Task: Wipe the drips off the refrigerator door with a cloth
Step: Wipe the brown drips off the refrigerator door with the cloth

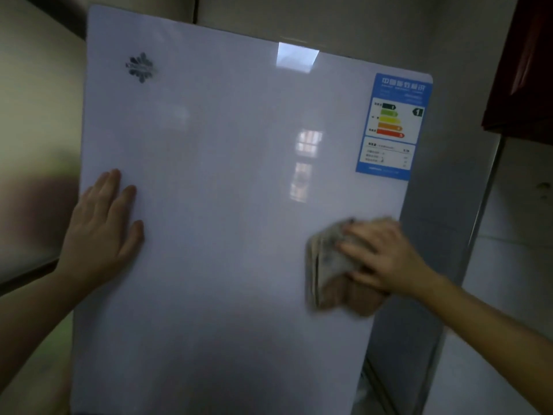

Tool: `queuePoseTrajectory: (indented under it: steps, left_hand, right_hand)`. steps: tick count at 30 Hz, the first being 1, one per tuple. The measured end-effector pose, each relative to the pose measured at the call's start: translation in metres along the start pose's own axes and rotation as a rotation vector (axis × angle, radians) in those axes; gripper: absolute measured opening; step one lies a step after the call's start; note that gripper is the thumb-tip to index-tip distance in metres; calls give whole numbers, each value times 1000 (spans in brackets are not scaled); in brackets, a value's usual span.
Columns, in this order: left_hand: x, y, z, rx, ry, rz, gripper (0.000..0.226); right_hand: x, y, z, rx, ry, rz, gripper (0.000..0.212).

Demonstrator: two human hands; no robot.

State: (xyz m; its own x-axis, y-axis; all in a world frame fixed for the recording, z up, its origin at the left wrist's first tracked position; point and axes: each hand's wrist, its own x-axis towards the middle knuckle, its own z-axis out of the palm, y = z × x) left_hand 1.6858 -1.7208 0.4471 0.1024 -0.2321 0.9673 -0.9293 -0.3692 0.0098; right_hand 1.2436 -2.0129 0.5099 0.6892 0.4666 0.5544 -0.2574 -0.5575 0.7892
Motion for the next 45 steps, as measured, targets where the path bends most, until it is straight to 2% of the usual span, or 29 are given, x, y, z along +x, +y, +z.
queuePoseTrajectory:
  steps: [4,7,9,14,17,20,23,25,27,30,35,38,40,43,45]
  left_hand:
    - [0,4,0,1,-9,-23,68]
    - [-1,6,1,0,-9,-52,69]
    - [-2,7,1,3,-12,-65,68]
    - [-2,6,0,6,-10,-47,66]
    - [-3,2,0,13,-13,-25,65]
    - [-3,-2,0,35,-7,-11,64]
    - [-3,-8,0,46,-7,17,64]
    - [-3,-14,-2,70,-4,68,64]
    - [-2,-23,-5,103,4,138,62]
    - [-2,-38,-10,116,30,214,58]
    - [-17,-56,-12,96,63,206,54]
    - [-21,-63,-14,86,65,242,52]
    - [-20,-65,-14,83,69,246,51]
    - [-20,-63,-10,60,90,227,51]
    - [-22,-63,-8,43,87,234,50]
  right_hand:
    - [11,40,-19,-19,108,411,57]
    - [11,24,-14,-8,116,445,57]
    - [2,-4,-2,16,82,353,56]
    - [-23,-106,38,154,-103,-124,43]
    - [-3,-120,47,187,-115,-168,41]
    - [54,-87,44,149,-4,-58,47]
    - [132,-47,29,117,153,230,49]
    - [178,-34,21,129,196,379,50]
    - [212,-40,21,142,202,410,50]
    - [234,-82,41,135,148,289,51]
    - [204,-183,85,203,-25,-150,49]
    - [197,-199,90,223,-108,-283,46]
    - [217,-181,85,206,-42,-223,46]
    - [268,-139,66,172,123,109,46]
    - [298,-125,56,166,168,290,49]
